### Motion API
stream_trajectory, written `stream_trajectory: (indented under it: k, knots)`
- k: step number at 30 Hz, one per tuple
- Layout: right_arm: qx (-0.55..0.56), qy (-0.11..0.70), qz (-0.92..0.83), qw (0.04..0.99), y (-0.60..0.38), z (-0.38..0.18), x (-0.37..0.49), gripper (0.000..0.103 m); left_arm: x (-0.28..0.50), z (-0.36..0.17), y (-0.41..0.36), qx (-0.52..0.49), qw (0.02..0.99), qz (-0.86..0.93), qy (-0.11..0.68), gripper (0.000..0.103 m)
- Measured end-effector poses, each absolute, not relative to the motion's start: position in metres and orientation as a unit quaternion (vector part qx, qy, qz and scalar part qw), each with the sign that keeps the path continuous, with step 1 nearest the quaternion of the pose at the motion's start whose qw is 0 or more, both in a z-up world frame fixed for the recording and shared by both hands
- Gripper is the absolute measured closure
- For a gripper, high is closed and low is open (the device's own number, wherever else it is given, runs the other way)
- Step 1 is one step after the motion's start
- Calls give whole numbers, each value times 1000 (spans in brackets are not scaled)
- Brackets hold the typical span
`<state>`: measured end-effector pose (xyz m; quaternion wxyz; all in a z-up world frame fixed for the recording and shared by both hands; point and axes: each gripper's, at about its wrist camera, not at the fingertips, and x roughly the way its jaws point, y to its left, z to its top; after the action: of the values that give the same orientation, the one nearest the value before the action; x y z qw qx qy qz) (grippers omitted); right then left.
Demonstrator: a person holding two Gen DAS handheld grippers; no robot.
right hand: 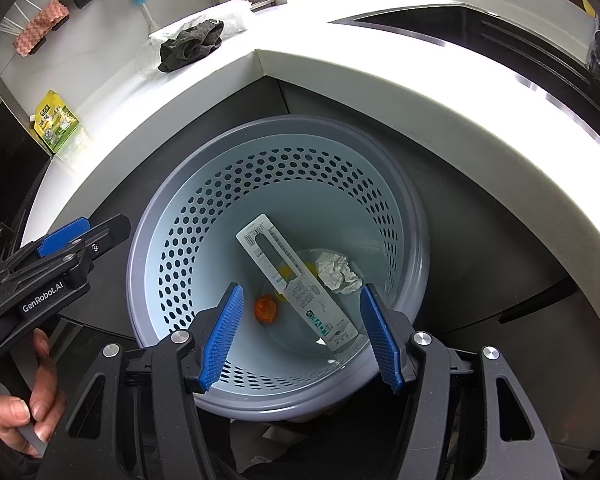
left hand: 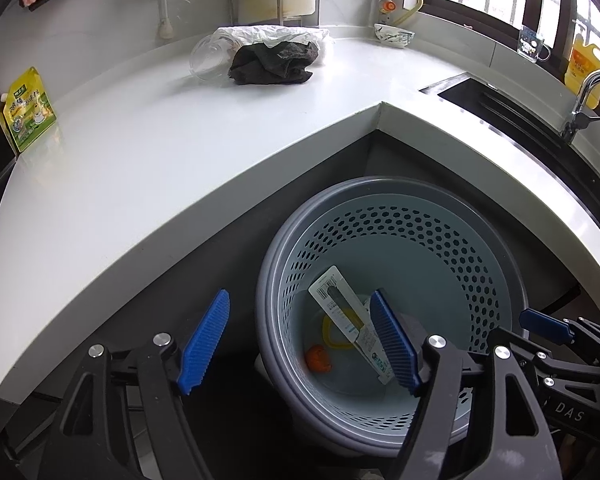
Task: Collect trash
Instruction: 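Move both tools up from the bin toward the bag and cloth pile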
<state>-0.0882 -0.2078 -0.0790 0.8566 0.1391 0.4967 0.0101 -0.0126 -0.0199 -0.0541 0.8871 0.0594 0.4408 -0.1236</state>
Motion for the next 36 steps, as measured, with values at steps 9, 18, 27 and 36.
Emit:
stream_trajectory:
  k: [9,18,27,36]
  knots:
    - [121,474,24,872,-198,-62,-74,45,-7,-34,-10,48,897,-119,422,23]
    - [101,432,46,895,-193,-33,-35,42,19,-4,6,24,913,-101,394,13]
    - [79,394,60,914,-189,0,32,40,73,21,25,21,931,-60,359,9]
    - [53,363,82,927,-178,30,119,36,138,28,42,4,936,-38,349,9]
